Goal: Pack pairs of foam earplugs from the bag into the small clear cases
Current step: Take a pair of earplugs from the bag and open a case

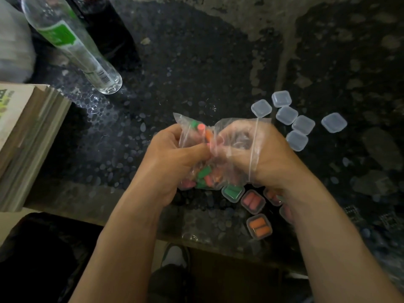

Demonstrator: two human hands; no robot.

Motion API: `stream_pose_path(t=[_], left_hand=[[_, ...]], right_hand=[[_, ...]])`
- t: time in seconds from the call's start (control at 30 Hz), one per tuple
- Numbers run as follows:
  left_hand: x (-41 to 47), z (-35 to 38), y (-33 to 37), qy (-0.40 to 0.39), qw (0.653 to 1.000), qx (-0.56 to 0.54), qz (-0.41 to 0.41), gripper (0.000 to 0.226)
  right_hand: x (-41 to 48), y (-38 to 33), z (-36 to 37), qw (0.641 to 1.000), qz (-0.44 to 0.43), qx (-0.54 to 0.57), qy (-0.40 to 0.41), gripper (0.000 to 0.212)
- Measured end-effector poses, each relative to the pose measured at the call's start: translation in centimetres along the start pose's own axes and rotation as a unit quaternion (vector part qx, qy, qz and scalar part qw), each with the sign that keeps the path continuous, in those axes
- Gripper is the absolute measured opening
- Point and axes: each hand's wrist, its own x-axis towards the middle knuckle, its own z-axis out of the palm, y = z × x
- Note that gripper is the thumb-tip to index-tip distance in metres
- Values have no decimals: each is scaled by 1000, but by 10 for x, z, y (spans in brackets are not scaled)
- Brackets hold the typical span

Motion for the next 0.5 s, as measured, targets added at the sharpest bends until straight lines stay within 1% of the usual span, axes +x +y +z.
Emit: stream_pose_path(t=[0.13,0.2,0.27,0.33,0.4,0.5], left_hand=[[1,-6,-1,-8,1000,9,-12,17],[1,-6,-1,-8,1000,11,-9,14],[1,-5,0,10,1000,10,-13,14],[3,-7,-1,53,998,5,-27,13],[7,-11,-3,117,992,21,-41,9],[13,-21,-9,200,976,54,-59,7]], right_hand=[[1,0,0,1000,-12,-6,-9,10],[1,1,1,1000,-18,-8,-14,7],[1,2,2,1000,-16,4,-8,3],[2,4,0,1000,-12,-8,12,5],[5,7,-2,999,-4,-40,29,10],[6,11,-2,1000,5,-19,21,13]])
